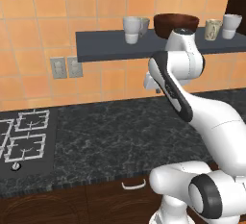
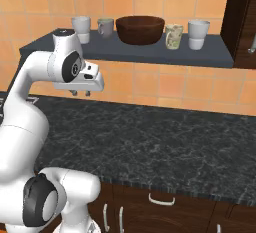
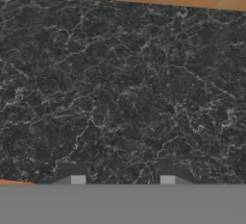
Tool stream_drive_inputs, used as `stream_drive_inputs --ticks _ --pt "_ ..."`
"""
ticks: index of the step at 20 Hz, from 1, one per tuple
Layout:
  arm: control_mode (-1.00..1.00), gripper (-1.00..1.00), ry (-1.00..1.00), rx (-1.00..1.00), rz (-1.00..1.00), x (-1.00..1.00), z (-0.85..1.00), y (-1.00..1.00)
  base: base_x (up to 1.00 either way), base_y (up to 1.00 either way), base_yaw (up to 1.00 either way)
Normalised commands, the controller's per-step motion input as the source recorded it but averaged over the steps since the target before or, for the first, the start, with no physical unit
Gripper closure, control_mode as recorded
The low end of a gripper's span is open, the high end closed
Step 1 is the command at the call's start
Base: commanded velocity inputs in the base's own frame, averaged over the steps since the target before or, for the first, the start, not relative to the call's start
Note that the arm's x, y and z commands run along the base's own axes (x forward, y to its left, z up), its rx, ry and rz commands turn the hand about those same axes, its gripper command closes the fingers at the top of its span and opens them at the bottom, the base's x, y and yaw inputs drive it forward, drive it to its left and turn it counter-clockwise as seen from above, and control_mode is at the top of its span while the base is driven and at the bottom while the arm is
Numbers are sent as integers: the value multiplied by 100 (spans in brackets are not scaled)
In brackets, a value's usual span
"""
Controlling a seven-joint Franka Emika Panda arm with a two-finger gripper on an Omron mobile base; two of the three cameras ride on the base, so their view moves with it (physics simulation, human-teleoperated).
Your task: Gather all objects into one cabinet and sort the glasses and bowls to opposite sides.
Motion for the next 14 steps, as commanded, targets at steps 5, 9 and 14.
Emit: stream_drive_inputs --ticks 5,9,14 --pt "100 -100 0 0 0 0 0 0 -3 0 0" --pt "100 -100 0 0 0 0 0 0 -71 -6 -1" --pt "100 -100 0 0 0 0 0 0 -100 -14 -1"
